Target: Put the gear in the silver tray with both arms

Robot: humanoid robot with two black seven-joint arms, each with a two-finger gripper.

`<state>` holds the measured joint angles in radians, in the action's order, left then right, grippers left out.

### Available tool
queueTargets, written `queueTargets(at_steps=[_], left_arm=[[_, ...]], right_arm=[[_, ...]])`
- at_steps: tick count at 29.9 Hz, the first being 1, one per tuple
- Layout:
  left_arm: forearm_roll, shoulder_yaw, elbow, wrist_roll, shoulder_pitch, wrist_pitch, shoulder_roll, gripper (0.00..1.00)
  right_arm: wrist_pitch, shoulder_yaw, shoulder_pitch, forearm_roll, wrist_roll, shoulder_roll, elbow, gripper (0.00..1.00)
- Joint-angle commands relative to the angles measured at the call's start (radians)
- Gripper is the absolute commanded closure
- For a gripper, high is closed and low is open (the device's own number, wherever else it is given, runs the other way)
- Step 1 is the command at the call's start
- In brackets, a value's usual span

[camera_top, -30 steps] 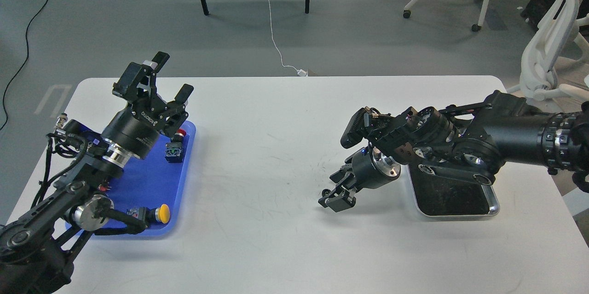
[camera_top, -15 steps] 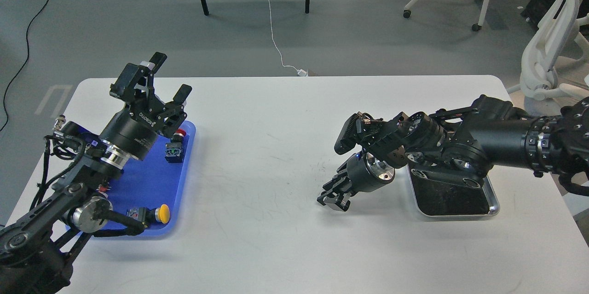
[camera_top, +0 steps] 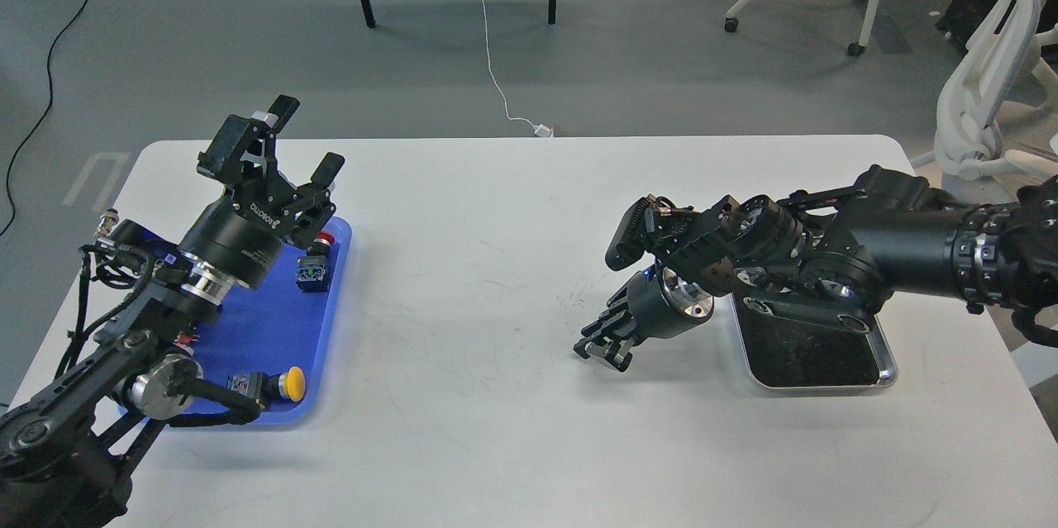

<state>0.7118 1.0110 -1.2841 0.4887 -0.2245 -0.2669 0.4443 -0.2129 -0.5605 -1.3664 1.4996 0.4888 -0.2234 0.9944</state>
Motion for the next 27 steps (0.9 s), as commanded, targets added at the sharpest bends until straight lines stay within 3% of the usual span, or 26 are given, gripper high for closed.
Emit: queueTargets(at_steps=[1, 8, 13, 19, 27], left_arm=[[0.000, -0.002, 0.000, 0.000, 0.001, -0.002, -0.006, 0.02], [0.000, -0.005, 0.000, 0.000, -0.001, -0.003, -0.019, 0.02], [0.000, -0.009, 0.000, 0.000, -0.001, -0.003, -0.030, 0.02], [0.001, -0.012, 0.000, 0.000, -0.001, -0.003, -0.048, 0.02], [0.005, -0.011, 0.000, 0.000, -0.001, -0.003, -0.048, 0.02]], right_arm=[[0.010, 0.002, -0.051, -0.001, 0.000, -0.117, 0.071, 0.85], [0.007, -0.001, -0.102, 0.016, 0.000, -0.470, 0.257, 0.84], [0.009, -0.001, -0.021, 0.116, 0.000, -0.637, 0.268, 0.83], [0.018, 0.021, 0.085, 0.119, 0.000, -0.668, 0.216, 0.82], [0.036, 0.082, 0.165, 0.119, 0.000, -0.608, 0.133, 0.78]])
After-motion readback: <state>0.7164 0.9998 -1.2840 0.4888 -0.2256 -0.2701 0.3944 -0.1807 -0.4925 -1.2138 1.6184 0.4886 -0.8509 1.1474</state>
